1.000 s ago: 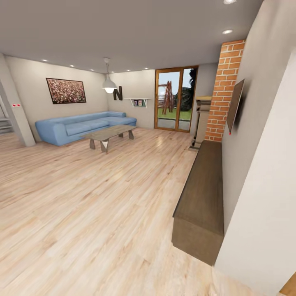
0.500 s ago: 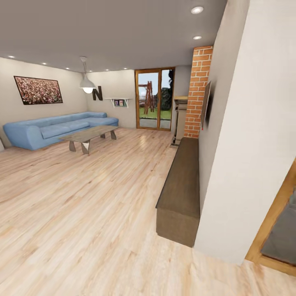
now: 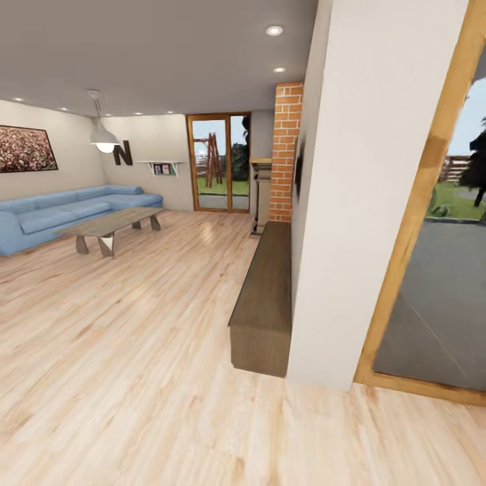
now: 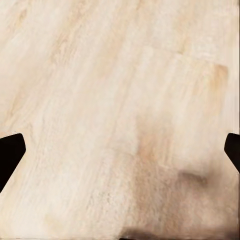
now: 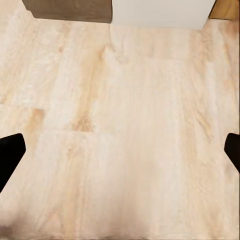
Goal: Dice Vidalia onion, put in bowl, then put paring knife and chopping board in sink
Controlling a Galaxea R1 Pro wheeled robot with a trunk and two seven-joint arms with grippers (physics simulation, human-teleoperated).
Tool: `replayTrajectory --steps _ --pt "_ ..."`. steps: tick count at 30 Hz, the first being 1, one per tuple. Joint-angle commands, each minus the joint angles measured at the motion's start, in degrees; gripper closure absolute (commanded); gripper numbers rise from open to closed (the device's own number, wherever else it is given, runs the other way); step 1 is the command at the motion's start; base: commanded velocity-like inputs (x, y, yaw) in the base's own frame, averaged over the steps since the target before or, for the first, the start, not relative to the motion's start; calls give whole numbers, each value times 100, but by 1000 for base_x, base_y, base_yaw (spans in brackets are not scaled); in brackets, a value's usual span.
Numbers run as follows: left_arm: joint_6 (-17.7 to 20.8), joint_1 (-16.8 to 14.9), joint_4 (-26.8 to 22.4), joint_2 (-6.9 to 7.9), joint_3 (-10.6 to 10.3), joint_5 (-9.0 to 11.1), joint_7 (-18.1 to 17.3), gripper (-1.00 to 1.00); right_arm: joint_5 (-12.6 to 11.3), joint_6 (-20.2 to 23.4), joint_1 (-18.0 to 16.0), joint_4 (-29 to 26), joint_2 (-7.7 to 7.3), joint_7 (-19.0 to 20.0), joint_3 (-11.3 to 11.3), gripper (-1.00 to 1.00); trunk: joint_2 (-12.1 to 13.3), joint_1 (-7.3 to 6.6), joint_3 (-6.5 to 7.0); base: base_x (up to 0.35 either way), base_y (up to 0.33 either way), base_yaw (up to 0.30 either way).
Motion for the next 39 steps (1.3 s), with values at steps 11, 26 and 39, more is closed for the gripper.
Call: replayTrajectory --steps 11,26,39 --pt "-11 -1 -4 -2 9 -1 -3 -100 9 -8 -3 2 13 -2 -32 -100 -3 -4 -5 -260 0 -287" --pt "-11 1 -4 -2 6 4 -3 -100 7 -8 -3 2 13 -5 -32 -100 -3 -4 -5 -7 0 -287" --pt "-11 3 -3 -2 6 -14 -2 -100 1 -10 -3 2 5 3 -32 -100 -3 -4 -5 -1 0 -287"
